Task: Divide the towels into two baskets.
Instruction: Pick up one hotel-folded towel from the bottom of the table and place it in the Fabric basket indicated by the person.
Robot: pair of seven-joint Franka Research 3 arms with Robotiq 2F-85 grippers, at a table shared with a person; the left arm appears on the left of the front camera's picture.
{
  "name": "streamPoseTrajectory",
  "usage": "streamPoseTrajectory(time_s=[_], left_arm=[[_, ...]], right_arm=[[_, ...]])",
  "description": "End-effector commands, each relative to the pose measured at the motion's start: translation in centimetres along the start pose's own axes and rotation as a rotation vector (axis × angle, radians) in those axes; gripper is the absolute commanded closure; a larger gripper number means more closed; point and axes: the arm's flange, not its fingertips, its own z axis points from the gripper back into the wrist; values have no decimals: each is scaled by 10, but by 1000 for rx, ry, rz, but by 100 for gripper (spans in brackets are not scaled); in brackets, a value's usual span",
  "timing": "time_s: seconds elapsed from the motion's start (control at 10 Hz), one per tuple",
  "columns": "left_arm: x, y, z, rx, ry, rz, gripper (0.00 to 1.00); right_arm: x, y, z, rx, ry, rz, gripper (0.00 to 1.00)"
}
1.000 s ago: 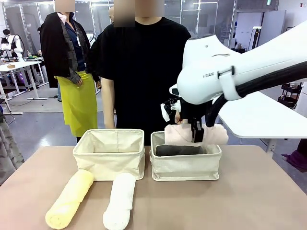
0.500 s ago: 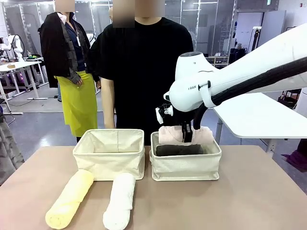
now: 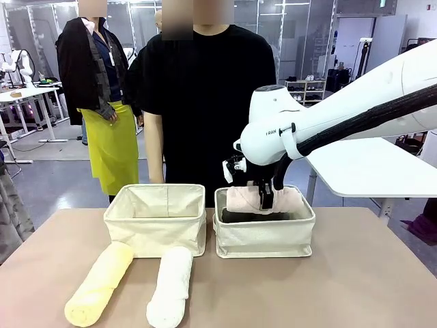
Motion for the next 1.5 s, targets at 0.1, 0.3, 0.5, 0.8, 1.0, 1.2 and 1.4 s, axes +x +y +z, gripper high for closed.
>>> streamPoseTrajectory(time_s=[0.1, 0.3, 0.5, 0.8, 1.0, 1.2, 1.4], left_arm=[[2, -1, 3, -23, -13, -4, 0], [2, -1, 3, -23, -13, -4, 0], [2, -1, 3, -23, -13, -4, 0], [2, -1, 3, -23, -13, -4, 0], [2, -1, 3, -23, -13, -4, 0], [2, -1, 3, -23, -13, -4, 0], [2, -1, 3, -23, -13, -4, 0]], right_arm=[[3, 1, 6, -19, -7, -6, 0], [1, 7, 8, -32, -21, -20, 2], [4, -1, 7, -12, -9, 3, 2], [4, -1, 7, -12, -9, 3, 2], [4, -1, 7, -12, -9, 3, 2], [4, -1, 7, -12, -9, 3, 2], [4, -1, 7, -12, -9, 3, 2]])
